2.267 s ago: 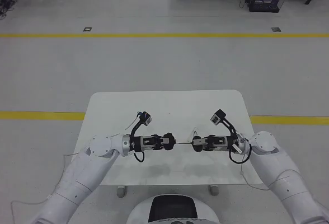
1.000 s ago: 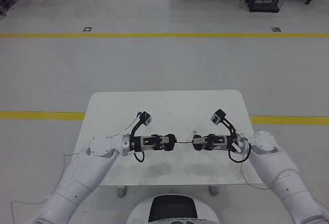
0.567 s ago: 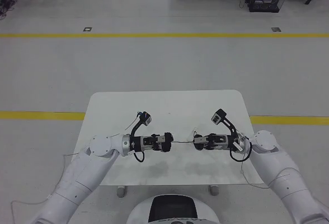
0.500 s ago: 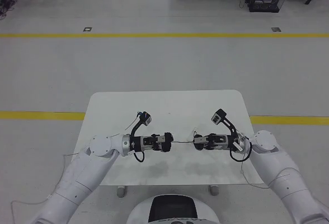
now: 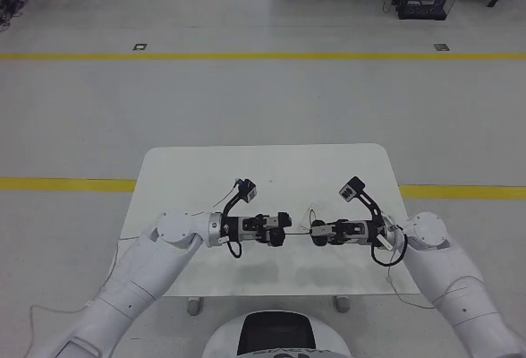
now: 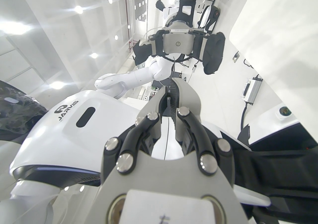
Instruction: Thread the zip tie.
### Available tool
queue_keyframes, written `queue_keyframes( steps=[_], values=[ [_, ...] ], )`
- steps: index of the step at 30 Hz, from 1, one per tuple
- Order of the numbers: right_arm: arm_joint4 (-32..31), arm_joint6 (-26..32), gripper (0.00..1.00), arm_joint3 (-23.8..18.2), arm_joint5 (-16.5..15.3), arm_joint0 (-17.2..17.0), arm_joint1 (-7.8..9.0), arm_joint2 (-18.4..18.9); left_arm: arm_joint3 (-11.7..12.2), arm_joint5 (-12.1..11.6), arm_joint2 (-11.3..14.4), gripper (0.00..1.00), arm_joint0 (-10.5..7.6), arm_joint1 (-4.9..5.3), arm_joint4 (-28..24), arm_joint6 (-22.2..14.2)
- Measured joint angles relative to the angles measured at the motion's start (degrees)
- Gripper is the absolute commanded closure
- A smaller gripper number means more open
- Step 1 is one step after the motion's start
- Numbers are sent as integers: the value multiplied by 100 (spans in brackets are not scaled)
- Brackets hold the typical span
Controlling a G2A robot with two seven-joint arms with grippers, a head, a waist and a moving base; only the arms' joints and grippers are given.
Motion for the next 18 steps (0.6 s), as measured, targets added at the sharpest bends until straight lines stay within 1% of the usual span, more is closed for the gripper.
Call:
queue_keyframes(
  steps=[2, 8, 10, 13, 18],
  values=[
    [-9, 0, 100, 16, 0, 9, -21, -7, 81, -25, 93, 0, -56, -26, -42, 31],
    [7, 0, 100, 14, 0, 19, -31, 18, 98, -43, 102, 0, -69, -29, -32, 45],
    [-14, -35, 100, -1, 19, 11, -32, 12, 48, 12, 142, 0, -67, -32, -2, 55],
    [-139, -306, 100, -105, 110, -28, -33, -19, -22, 140, 185, 0, -99, -27, 88, 131],
    [-210, -355, 100, -117, 165, -40, -18, -21, -68, 184, 201, 0, -137, -11, 130, 132]
  ],
)
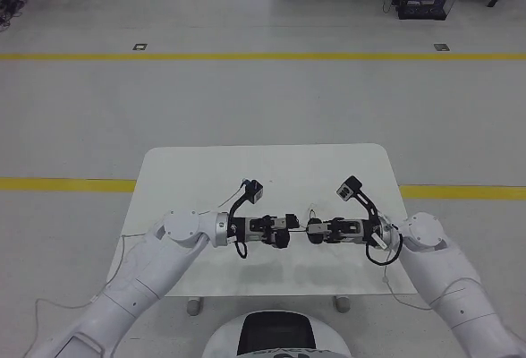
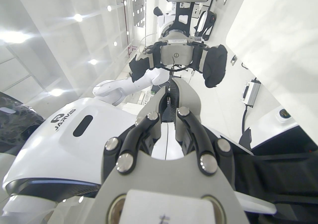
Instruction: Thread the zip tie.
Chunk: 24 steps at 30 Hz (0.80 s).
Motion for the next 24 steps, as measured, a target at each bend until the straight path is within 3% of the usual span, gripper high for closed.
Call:
queue_keyframes(
  steps=[24],
  values=[
    [-180, -195, 100, -149, -33, -34, 39, -63, 49, -17, 144, 0, -74, 44, -126, -94]
  ],
)
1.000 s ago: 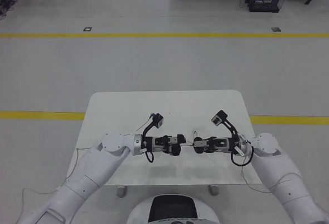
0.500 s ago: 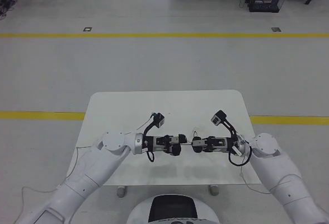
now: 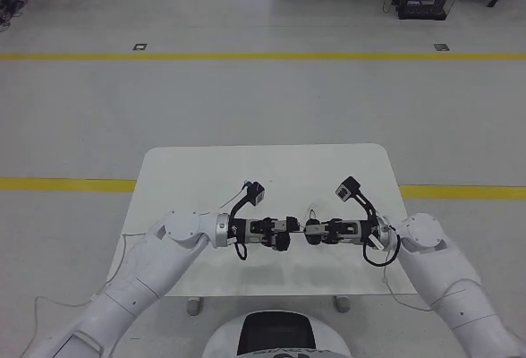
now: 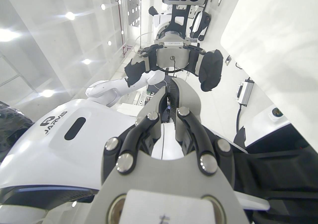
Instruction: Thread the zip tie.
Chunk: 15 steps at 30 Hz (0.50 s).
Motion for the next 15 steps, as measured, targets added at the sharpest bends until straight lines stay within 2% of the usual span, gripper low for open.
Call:
queue_keyframes(
  steps=[7, 11, 15],
  values=[
    [0, -61, 100, -27, -27, -8, 5, -26, 30, -15, 35, 0, -23, 14, -30, -39],
    [-5, -80, 100, -38, -44, -6, 7, -42, 41, -10, 53, 23, -31, 21, -47, -39],
    [-44, -100, 100, -50, -31, 2, 12, -57, 51, -9, 76, 40, -38, 25, -71, -33]
  ],
)
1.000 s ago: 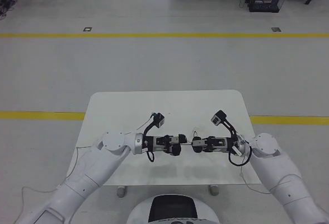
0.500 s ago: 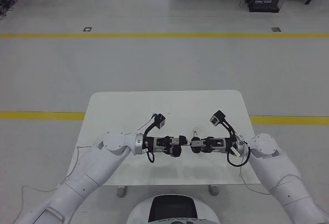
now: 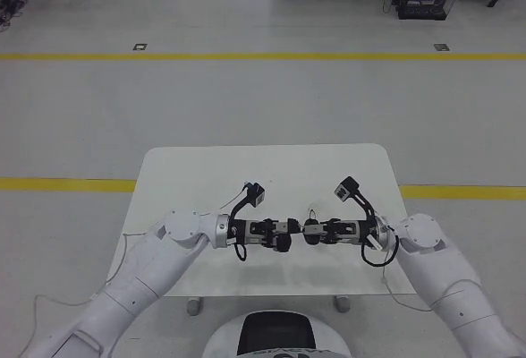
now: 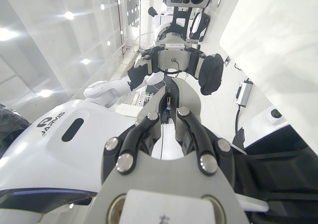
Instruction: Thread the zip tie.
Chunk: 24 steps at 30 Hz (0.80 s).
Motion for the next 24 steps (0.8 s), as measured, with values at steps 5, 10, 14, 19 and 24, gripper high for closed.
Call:
queue_keyframes(
  steps=[5, 10, 14, 19, 24],
  values=[
    [-40, -37, 100, 1, 31, 12, 6, -17, 10, 3, 24, 55, -17, 6, -16, 12],
    [-89, -86, 100, 4, 45, 17, 13, -31, 13, -12, 45, 61, -26, 12, -40, 27],
    [-93, -116, 100, 19, 50, 17, 20, -20, 18, -32, 54, 63, -28, 16, -67, 59],
    [-25, -147, 100, 39, 31, -5, 32, 22, 22, -74, 39, 65, -11, 25, -145, 110],
    [-30, -155, 100, 39, 66, -9, 41, 27, 24, -100, 35, 71, -4, 35, -186, 117]
  ],
)
